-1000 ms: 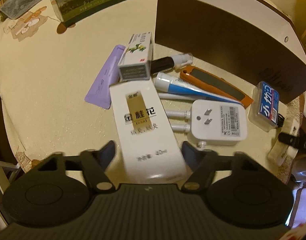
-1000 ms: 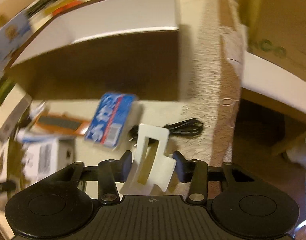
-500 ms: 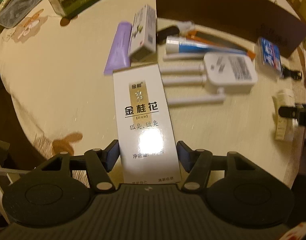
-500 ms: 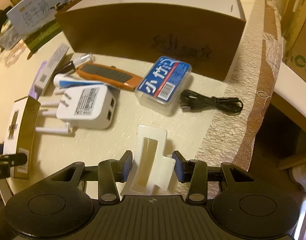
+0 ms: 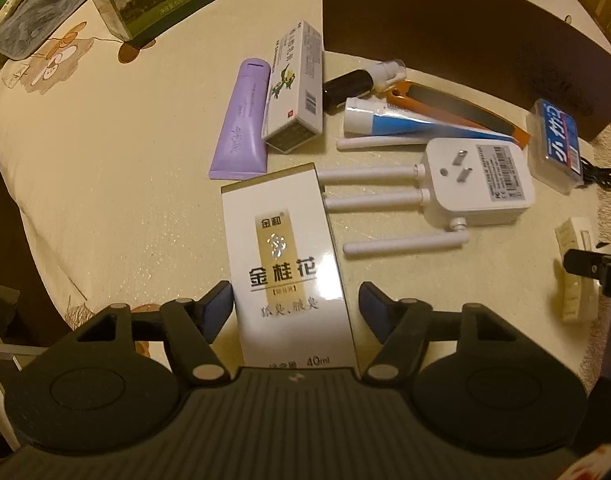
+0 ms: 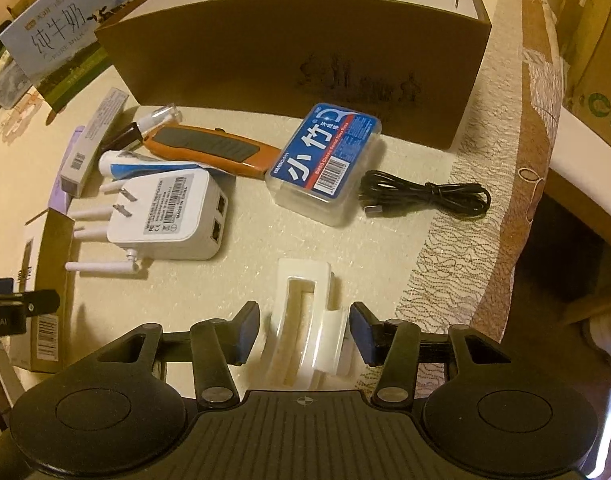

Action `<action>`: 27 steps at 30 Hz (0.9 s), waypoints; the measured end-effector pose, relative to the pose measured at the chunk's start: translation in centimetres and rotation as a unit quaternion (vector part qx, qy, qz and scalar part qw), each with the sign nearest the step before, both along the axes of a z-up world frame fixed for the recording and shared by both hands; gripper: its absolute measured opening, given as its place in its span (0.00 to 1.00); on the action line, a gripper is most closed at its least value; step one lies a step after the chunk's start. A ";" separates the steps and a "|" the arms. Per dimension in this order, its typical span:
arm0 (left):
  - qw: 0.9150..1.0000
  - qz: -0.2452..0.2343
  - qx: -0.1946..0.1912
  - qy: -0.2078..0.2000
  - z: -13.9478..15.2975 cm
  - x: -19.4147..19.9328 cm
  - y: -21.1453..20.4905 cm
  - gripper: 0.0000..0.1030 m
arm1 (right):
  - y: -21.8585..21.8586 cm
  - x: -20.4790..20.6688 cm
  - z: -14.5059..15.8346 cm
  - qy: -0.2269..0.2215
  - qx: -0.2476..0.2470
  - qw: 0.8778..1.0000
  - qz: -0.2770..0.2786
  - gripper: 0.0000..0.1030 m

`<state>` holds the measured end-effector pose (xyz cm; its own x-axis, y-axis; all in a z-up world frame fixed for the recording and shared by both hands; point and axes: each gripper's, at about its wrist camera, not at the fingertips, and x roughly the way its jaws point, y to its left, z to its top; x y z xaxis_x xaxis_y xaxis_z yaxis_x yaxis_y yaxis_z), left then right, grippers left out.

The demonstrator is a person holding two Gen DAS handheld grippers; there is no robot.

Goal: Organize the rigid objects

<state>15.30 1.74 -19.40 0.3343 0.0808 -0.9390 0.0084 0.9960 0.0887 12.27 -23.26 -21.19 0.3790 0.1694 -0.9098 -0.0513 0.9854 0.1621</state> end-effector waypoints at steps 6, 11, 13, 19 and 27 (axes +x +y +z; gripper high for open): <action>1.000 -0.003 0.003 -0.007 0.1 -0.3 0.1 0.57 | 0.0 -0.3 0.1 -0.002 -0.003 1.000 0.005 0.38; 1.000 -0.012 0.011 -0.016 0.8 -0.8 -0.1 0.57 | -0.3 -0.6 0.7 -0.003 0.001 1.000 0.004 0.37; 1.000 -0.016 0.013 -0.021 1.4 -1.1 -0.1 0.57 | -0.4 -0.7 1.4 -0.008 0.005 1.000 0.002 0.37; 0.998 -0.025 0.013 -0.048 3.9 -1.5 -0.3 0.56 | -0.6 -0.7 3.7 -0.030 0.015 0.999 0.002 0.37; 0.995 -0.052 0.007 -0.082 7.4 -0.5 -1.4 0.57 | -0.9 0.3 6.9 -0.061 0.028 0.998 0.006 0.37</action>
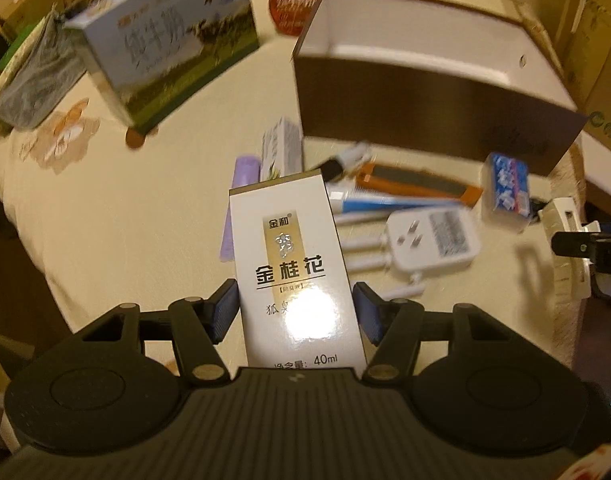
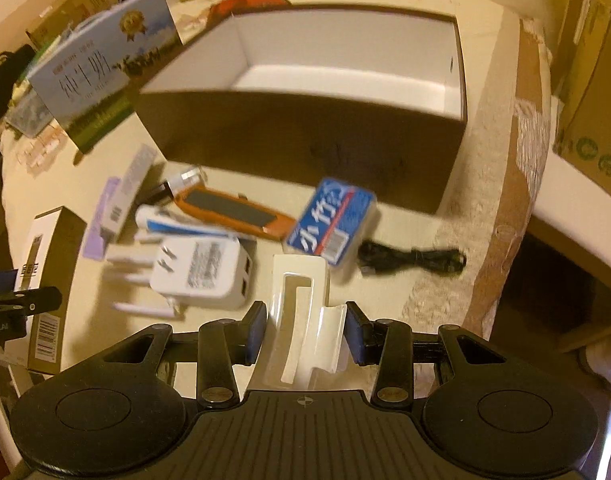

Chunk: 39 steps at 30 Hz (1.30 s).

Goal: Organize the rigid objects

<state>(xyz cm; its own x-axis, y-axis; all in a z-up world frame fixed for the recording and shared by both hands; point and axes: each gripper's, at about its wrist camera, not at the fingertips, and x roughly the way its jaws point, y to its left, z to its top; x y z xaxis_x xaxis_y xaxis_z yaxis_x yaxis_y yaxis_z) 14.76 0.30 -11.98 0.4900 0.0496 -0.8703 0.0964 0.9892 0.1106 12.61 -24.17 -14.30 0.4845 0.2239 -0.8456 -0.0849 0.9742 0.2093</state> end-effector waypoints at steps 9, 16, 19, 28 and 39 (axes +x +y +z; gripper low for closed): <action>0.998 -0.051 -0.007 -0.047 3.2 3.8 -3.3 0.57 | -1.0 3.3 3.7 -0.048 0.022 0.999 -0.008 0.37; 0.993 -0.082 -0.020 -0.081 5.3 8.0 -6.1 0.57 | -2.6 7.0 5.6 -0.076 0.042 0.996 -0.028 0.37; 0.991 -0.090 -0.029 -0.093 6.0 10.3 -7.3 0.57 | -3.2 8.8 6.2 -0.084 0.055 0.994 -0.035 0.37; 0.987 -0.100 -0.053 -0.116 7.0 17.0 -10.5 0.57 | -4.8 14.9 6.5 -0.090 0.087 0.990 -0.063 0.37; 0.987 -0.114 -0.045 -0.103 3.6 21.4 -13.1 0.57 | -5.9 18.5 3.1 -0.062 0.069 0.992 -0.081 0.37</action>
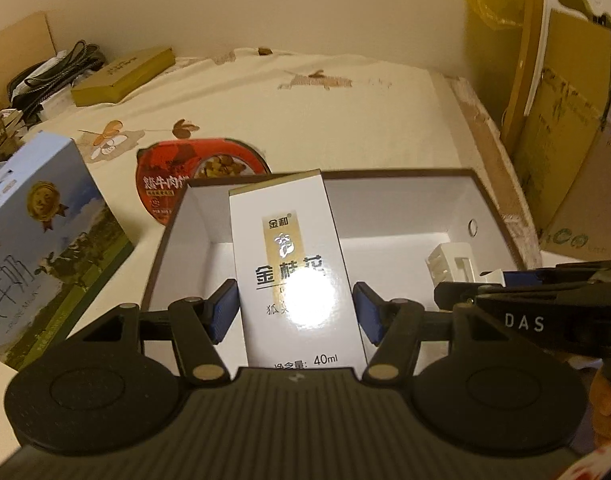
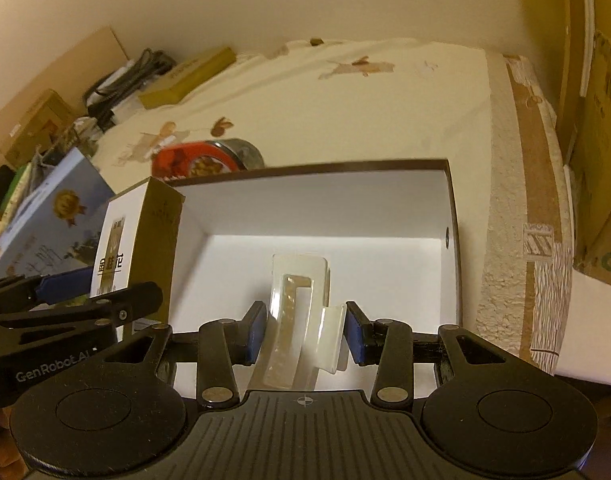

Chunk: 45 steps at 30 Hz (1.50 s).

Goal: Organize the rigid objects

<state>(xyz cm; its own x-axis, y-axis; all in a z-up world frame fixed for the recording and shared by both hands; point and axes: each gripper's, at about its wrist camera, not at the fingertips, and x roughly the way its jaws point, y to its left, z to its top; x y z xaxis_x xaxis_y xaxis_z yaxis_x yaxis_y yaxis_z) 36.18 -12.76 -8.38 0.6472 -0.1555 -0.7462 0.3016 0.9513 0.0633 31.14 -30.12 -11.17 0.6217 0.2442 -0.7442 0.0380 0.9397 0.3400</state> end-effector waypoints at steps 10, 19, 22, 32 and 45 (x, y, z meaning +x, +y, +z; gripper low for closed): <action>0.999 -0.018 0.004 0.033 -3.6 0.9 -0.9 0.57 | -0.2 0.2 -2.4 0.023 -0.007 1.000 -0.007 0.37; 0.998 -0.017 0.003 0.056 -4.4 0.9 0.1 0.57 | -0.2 0.4 -2.6 0.028 -0.006 1.000 -0.009 0.37; 0.998 -0.008 0.001 0.060 -4.3 0.8 0.8 0.57 | 0.0 0.4 -2.6 0.030 -0.005 0.999 -0.009 0.37; 0.998 -0.003 -0.001 0.065 -4.0 0.5 1.5 0.57 | 0.3 0.7 -2.7 0.031 0.010 0.999 -0.007 0.38; 0.998 0.008 -0.012 0.067 -2.8 -0.9 3.2 0.57 | 0.1 -1.7 -0.7 0.000 0.023 1.000 -0.018 0.60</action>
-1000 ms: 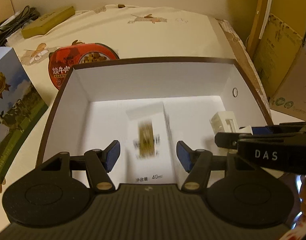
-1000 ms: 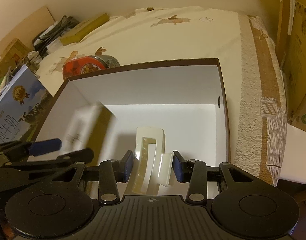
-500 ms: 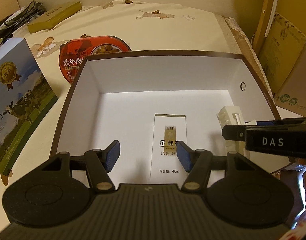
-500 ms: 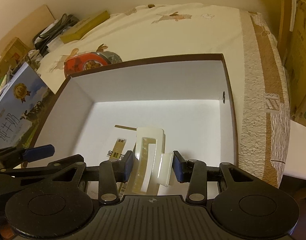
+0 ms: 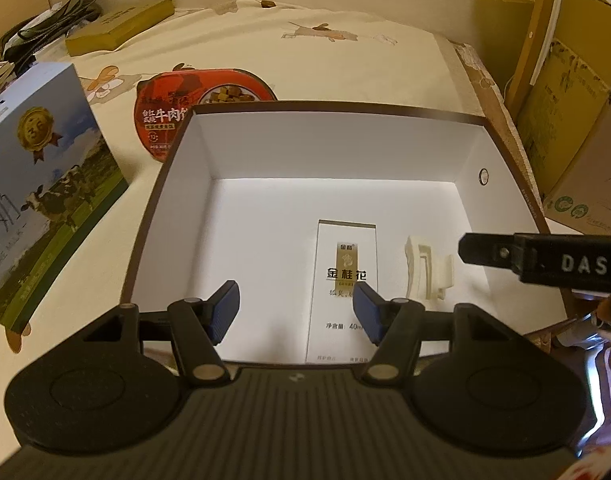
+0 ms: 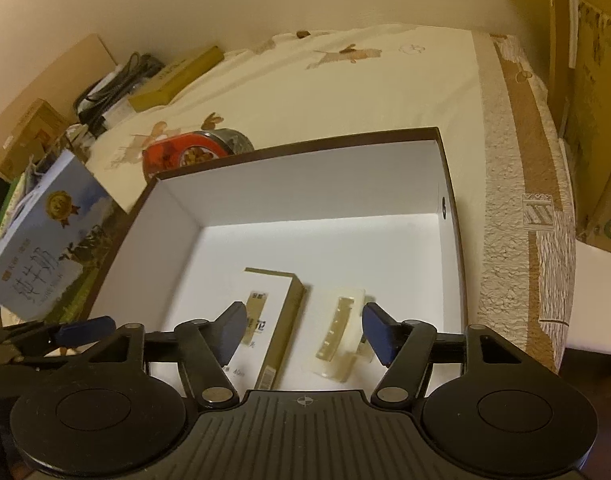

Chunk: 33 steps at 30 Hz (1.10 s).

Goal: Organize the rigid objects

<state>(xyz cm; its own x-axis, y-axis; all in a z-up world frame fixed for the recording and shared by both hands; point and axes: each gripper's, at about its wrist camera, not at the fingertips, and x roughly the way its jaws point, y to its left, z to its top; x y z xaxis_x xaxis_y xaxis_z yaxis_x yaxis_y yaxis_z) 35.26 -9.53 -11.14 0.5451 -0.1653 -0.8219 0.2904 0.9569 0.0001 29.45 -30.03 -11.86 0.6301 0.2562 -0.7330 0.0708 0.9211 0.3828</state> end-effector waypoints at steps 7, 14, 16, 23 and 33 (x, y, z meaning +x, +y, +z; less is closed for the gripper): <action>1.000 0.012 0.000 -0.004 1.6 -1.8 1.2 0.58 | 0.5 -2.6 1.3 -0.010 0.001 1.000 0.002 0.60; 1.000 0.026 -0.004 -0.011 3.8 -4.2 2.3 0.58 | 0.9 -5.1 3.2 -0.018 0.009 1.000 -0.001 0.60; 0.999 0.031 -0.009 -0.013 4.5 -4.9 2.6 0.58 | 1.1 -5.9 3.8 -0.021 0.007 1.000 -0.001 0.60; 0.998 0.050 -0.018 -0.029 6.8 -8.1 4.3 0.58 | 1.6 -8.3 5.3 -0.027 0.007 1.000 0.001 0.60; 0.995 0.097 -0.026 -0.029 7.8 -13.6 8.0 0.58 | 3.3 -13.0 6.5 -0.032 0.003 0.999 0.003 0.61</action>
